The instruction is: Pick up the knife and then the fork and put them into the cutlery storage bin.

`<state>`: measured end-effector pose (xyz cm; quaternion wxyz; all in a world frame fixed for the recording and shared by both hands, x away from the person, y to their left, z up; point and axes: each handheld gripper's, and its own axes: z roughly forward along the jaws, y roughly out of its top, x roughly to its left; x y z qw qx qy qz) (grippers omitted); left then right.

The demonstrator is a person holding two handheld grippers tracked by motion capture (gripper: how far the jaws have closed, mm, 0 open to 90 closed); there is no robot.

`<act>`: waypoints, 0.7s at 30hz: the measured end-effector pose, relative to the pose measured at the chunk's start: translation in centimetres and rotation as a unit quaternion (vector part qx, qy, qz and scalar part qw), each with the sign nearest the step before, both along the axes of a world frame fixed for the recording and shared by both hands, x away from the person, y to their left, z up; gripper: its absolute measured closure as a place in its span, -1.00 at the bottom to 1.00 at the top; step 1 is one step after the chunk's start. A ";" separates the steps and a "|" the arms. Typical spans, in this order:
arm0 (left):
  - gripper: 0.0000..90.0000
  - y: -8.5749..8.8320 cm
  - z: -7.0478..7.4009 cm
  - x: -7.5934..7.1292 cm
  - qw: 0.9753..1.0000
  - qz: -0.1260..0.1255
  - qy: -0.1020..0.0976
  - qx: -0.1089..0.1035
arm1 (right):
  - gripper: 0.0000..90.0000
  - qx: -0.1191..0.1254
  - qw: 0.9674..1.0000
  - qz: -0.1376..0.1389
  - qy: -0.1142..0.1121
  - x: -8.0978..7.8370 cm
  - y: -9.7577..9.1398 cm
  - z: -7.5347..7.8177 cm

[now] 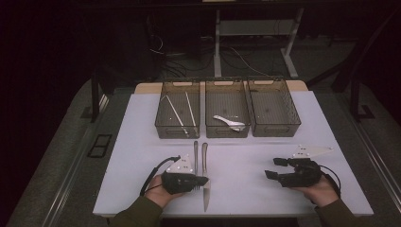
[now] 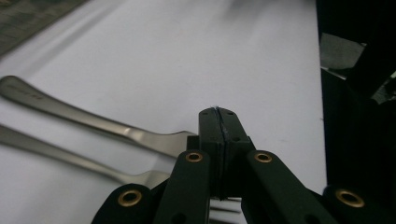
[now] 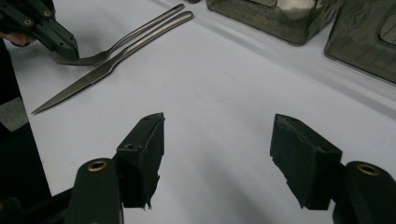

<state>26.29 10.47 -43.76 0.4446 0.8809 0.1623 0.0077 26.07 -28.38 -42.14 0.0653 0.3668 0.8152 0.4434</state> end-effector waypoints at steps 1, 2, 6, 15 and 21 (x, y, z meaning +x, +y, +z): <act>0.97 -0.3 -0.1 -0.1 1.000 -0.003 0.000 0.005 | -0.22 0.000 1.000 -0.001 0.000 0.0 0.0 0.0; 0.97 -0.4 -0.2 -0.1 1.000 -0.008 0.003 0.011 | -0.22 0.000 1.000 -0.002 0.002 0.0 0.1 -0.1; 0.97 -0.5 -0.3 -0.2 1.000 -0.009 0.010 0.016 | -0.22 -0.001 1.000 -0.002 0.001 0.0 0.1 -0.1; 0.97 -0.4 -0.5 -0.4 0.999 -0.005 0.016 0.037 | -0.22 -0.001 1.000 -0.002 0.001 0.0 0.0 -0.1; 0.97 0.3 -0.3 -0.9 0.998 0.007 0.000 0.065 | -0.22 0.000 1.000 -0.003 0.002 0.0 0.0 -0.1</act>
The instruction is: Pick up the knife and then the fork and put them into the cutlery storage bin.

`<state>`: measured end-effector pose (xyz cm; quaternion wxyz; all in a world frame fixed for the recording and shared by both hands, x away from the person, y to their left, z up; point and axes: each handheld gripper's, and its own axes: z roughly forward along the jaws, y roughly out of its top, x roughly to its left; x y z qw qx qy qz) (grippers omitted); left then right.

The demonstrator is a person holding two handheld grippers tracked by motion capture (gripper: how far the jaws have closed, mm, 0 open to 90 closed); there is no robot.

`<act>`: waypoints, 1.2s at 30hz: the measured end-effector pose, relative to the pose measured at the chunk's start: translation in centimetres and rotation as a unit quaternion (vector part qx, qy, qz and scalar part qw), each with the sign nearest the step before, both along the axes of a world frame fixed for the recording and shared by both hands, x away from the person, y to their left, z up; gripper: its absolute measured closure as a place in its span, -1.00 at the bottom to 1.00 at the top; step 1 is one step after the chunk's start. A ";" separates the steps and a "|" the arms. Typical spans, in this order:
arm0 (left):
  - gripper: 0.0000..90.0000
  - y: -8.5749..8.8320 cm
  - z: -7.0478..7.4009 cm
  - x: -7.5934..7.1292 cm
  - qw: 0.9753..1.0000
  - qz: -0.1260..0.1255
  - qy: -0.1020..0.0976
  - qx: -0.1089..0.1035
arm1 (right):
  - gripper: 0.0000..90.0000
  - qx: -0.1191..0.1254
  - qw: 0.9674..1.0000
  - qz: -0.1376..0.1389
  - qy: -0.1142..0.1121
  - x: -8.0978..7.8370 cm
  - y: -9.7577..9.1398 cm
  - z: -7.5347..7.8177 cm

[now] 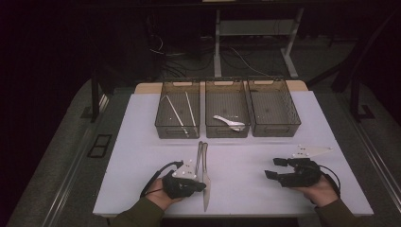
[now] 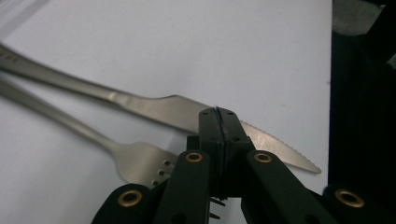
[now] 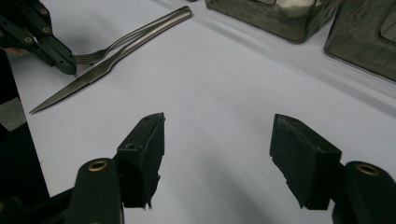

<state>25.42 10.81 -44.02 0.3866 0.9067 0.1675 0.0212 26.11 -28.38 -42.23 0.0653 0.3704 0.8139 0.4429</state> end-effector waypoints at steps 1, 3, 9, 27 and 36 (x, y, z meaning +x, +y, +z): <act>0.97 0.2 0.1 0.0 1.000 0.002 -0.002 0.003 | -0.22 0.000 1.000 0.000 0.000 0.0 0.0 0.0; 0.97 0.8 0.2 0.0 1.000 0.004 -0.007 0.012 | -0.22 0.001 1.000 0.000 0.001 0.0 0.0 0.0; 0.97 2.1 0.4 0.1 0.999 0.026 -0.021 0.035 | -0.22 0.002 1.000 -0.001 0.000 0.0 -0.1 0.0; 0.97 8.0 0.7 1.9 0.989 0.126 -0.039 0.060 | -0.22 0.002 1.000 0.001 0.001 0.0 -0.1 0.1; 0.57 6.7 1.2 3.9 0.987 0.159 -0.030 0.013 | -0.22 -0.001 1.000 0.001 0.001 0.0 0.1 0.0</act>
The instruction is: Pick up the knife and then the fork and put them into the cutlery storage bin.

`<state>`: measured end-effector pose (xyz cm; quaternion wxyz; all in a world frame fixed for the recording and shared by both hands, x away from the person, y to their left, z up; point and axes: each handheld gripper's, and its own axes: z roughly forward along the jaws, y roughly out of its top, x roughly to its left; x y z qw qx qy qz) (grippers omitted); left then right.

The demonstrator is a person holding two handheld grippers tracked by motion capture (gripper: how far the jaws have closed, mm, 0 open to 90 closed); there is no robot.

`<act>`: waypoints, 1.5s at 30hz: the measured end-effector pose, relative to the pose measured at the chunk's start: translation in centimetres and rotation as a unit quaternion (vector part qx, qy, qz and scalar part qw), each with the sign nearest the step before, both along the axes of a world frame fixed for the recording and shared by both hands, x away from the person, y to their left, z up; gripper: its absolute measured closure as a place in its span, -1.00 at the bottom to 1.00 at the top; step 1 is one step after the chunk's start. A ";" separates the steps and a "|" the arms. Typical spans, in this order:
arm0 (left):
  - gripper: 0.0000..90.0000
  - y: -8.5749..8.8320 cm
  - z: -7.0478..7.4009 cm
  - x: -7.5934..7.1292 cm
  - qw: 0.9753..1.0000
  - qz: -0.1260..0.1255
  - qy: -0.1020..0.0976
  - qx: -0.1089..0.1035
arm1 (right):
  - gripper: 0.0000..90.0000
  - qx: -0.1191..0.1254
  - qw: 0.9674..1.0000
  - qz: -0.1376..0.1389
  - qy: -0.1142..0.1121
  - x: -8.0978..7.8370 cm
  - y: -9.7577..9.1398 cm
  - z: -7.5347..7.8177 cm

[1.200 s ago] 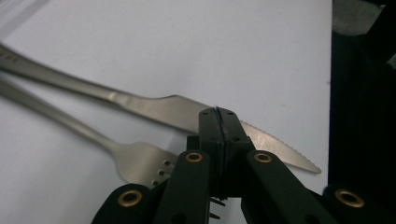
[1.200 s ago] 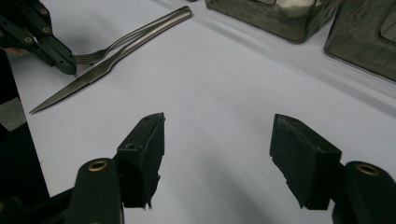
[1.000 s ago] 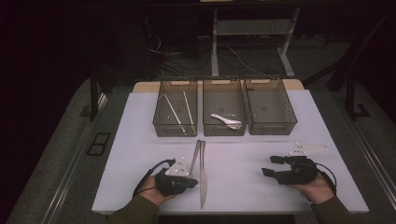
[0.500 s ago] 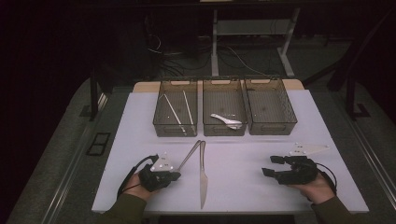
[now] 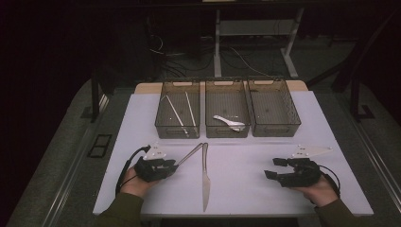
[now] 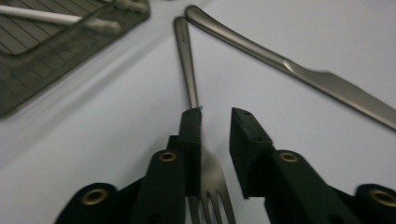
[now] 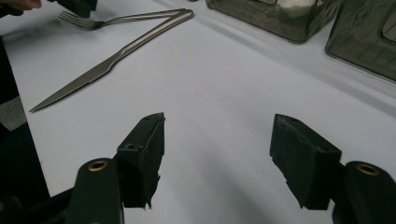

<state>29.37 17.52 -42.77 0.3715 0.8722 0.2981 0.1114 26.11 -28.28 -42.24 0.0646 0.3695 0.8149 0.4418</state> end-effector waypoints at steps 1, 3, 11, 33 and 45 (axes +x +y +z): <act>0.56 -0.2 -0.1 0.3 1.000 -0.002 0.001 0.000 | -0.22 0.000 1.000 0.001 0.000 0.0 0.0 0.0; 0.55 -0.6 -0.4 0.8 1.000 0.003 0.004 0.007 | -0.22 0.000 1.000 0.000 0.000 0.0 0.0 0.0; 0.67 -1.3 -1.2 2.0 1.000 0.003 0.019 0.018 | -0.22 0.000 1.000 -0.001 -0.001 0.0 0.0 0.0; 0.87 -0.8 -0.7 1.6 1.000 0.001 0.012 0.014 | -0.22 0.001 1.000 0.003 -0.003 0.0 0.0 0.2; 0.88 -1.4 1.4 0.6 0.999 -0.043 -0.012 -0.020 | -0.22 0.005 1.000 0.021 -0.020 0.3 0.2 1.0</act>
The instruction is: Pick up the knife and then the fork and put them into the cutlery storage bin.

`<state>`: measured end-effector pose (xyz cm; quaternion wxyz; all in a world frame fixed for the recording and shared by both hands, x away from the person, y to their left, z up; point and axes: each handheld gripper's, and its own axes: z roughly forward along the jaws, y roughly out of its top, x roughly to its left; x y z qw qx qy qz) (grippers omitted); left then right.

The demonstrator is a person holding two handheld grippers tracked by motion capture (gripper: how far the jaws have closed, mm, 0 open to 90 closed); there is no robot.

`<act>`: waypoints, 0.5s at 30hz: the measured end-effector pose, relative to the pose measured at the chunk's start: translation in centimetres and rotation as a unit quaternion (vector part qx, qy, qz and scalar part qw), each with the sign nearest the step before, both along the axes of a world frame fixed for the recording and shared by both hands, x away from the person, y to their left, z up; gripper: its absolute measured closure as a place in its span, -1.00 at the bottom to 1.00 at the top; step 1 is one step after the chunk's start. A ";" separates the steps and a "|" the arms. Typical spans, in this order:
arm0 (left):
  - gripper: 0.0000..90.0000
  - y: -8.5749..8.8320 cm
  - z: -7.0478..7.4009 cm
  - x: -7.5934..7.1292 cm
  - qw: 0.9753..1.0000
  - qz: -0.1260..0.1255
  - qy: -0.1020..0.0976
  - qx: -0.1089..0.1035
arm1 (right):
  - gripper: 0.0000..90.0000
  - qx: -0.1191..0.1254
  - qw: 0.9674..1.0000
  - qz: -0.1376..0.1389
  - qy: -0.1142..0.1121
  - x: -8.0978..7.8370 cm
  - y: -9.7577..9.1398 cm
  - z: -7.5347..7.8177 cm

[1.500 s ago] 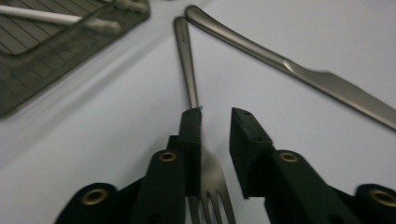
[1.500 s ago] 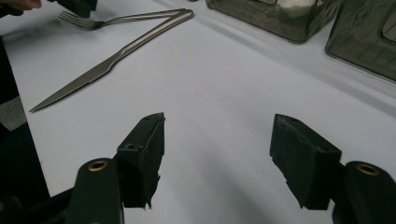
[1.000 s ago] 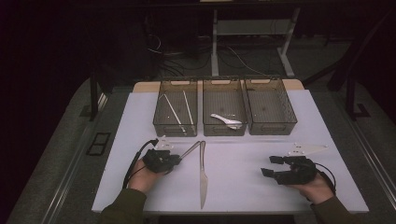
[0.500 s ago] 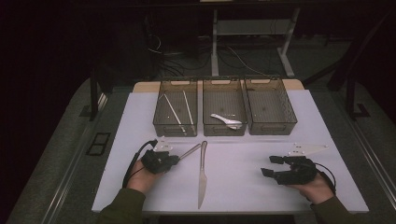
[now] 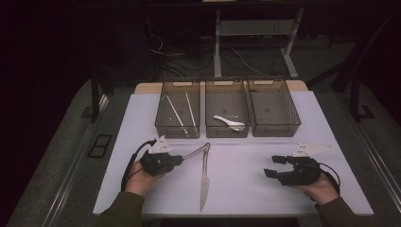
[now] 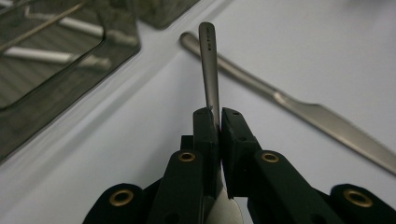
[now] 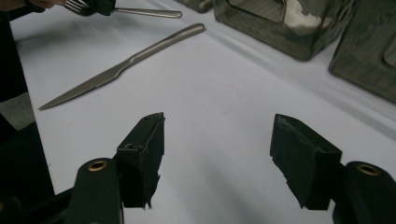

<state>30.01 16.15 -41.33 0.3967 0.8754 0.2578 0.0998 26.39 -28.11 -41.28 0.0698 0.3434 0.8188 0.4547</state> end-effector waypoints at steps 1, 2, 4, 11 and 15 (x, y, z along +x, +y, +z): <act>0.88 -0.2 0.3 -0.1 1.000 -0.007 0.000 -0.005 | -0.23 0.001 1.000 0.004 -0.003 0.1 0.0 0.2; 0.88 -0.5 0.5 -0.1 1.000 -0.016 0.000 -0.011 | -0.23 0.003 1.000 0.008 -0.005 0.1 0.1 0.4; 0.87 -1.1 0.9 -0.3 0.999 -0.035 -0.001 -0.018 | -0.23 0.004 1.000 0.019 -0.011 0.3 0.3 1.0; 0.87 -4.4 1.9 -0.6 0.992 -0.120 0.007 -0.032 | -0.30 -0.002 0.998 0.053 -0.046 1.1 1.2 3.2; 0.87 -6.5 2.4 -0.5 0.986 -0.161 0.009 -0.039 | -0.23 -0.004 0.995 0.093 -0.048 1.7 2.1 4.2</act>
